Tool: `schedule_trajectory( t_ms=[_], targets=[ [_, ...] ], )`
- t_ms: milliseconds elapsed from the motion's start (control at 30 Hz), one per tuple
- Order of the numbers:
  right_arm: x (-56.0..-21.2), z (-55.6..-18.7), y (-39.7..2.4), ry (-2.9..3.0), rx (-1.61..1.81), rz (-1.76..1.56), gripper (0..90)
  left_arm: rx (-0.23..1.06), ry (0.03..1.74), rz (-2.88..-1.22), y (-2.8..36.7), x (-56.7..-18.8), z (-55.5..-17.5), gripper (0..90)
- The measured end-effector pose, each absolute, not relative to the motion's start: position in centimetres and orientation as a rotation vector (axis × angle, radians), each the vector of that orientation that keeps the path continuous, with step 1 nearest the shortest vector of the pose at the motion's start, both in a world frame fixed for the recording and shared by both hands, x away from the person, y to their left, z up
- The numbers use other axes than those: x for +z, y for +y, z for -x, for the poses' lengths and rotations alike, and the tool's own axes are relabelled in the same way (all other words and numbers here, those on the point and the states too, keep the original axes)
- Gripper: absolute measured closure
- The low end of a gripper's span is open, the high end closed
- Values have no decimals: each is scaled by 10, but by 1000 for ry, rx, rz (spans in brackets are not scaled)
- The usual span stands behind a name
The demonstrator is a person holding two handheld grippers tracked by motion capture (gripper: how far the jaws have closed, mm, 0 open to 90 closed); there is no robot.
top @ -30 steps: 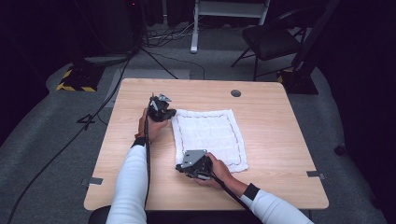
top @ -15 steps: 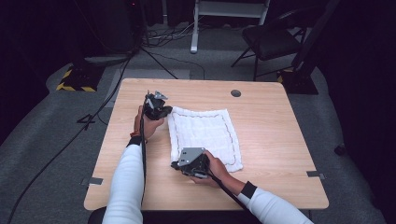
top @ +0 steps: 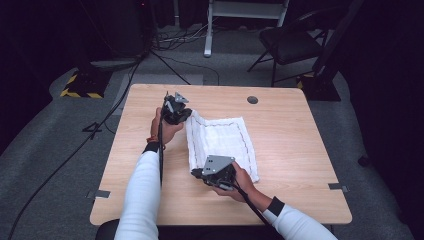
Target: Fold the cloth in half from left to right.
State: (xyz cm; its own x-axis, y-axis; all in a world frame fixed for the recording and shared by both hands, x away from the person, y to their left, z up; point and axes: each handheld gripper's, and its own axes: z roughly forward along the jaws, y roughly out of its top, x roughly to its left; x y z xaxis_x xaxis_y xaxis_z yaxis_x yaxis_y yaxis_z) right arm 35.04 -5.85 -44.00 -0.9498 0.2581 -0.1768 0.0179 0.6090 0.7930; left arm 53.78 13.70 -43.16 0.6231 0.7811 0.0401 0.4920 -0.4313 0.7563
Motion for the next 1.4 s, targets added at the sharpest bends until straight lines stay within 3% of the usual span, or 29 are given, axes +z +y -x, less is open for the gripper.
schedule_trajectory(
  t_ms=[900,1400],
  targets=[
    [-427,-354,-169,2466,1250,-483,877,503,865,-2170,36,-422,-558,861],
    [-437,-354,-204,2472,1181,-578,877,500,842,-2227,-9,-439,-565,860]
  ],
)
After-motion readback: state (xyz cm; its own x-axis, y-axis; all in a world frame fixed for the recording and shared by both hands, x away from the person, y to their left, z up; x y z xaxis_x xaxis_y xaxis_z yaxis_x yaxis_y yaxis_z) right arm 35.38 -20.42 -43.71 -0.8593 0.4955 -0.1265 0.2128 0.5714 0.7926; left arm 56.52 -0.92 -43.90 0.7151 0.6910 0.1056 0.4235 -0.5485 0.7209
